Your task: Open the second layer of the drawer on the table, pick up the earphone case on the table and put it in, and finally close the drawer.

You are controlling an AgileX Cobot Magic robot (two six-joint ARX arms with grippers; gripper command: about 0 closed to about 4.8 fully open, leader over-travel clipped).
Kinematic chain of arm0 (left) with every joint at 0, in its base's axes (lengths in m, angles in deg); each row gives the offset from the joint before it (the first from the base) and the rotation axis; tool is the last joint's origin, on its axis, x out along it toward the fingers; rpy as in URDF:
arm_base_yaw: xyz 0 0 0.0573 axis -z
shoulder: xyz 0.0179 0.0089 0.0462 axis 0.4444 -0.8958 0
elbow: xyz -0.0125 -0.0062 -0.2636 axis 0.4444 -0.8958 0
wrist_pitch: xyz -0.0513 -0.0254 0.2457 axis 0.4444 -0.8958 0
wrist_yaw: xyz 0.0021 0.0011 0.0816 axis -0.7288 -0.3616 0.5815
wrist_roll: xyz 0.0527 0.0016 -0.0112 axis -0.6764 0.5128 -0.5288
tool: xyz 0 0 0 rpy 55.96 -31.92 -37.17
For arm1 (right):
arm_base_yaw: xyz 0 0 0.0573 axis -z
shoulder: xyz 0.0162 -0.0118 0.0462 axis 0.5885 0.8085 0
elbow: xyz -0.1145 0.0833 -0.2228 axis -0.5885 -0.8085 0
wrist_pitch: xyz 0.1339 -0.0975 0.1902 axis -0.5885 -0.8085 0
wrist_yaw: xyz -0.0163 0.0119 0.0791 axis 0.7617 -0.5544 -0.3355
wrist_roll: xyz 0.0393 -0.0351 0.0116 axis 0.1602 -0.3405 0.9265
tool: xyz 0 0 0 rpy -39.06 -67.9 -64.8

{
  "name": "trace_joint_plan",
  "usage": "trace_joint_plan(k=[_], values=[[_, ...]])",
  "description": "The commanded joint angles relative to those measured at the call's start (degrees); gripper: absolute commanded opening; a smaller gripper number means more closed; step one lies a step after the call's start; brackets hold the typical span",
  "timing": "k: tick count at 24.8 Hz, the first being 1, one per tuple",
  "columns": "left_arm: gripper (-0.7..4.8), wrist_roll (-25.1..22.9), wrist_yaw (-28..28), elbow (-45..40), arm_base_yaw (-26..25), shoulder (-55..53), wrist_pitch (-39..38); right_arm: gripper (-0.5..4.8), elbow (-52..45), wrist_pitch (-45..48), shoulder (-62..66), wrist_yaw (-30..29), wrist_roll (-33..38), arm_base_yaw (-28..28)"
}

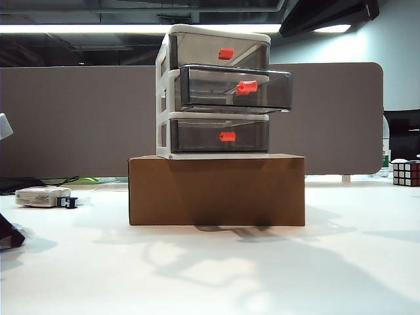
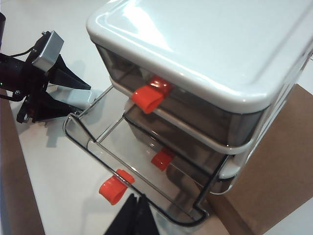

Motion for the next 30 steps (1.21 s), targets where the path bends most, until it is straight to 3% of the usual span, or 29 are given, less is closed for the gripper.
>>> trace_joint_plan(k=[1,5,11,14,19,22,25,30], values=[[2.99,0.0,-0.5,-0.2,-0.1,-0.7,-1.5,-0.05,0.2,0.2,-0.2,-0.3,-0.1,0.0],[1.65,0.0,-2.6,-0.2,-0.1,-0.7,-1.5,-0.05,0.2,0.2,-0.3,-0.3,-0.1,0.0],[1.39,-0.2,-5.7,1.9,-0.1,-0.5,-1.5,-0.05,0.2,-0.2,-0.7,-0.3,-0.1,0.0],[0.77,-0.2,-8.1,4.4,-0.1,0.3,-2.3,-0.05,0.2,-0.3,-1.3,-0.3,-0.1,0.0],[0.56,-0.3,-12.3,9.6,0.9,5.1,-7.5,-0.05,0.2,-0.3,-2.8,-0.1,-0.1,0.0],[0.56,-3.0,-11.7,13.1,3.8,11.1,-12.3,-0.05,0.2,-0.5,-3.7,0.1,0.0,0.0],[0.57,-3.9,-7.9,18.3,10.4,19.5,-18.3,-0.05,0.2,-0.7,-4.7,1.9,0.1,0.0],[0.57,-3.9,-2.2,23.1,20.1,22.3,-18.6,-0.05,0.2,-0.9,-5.2,1.9,0.2,0.0]])
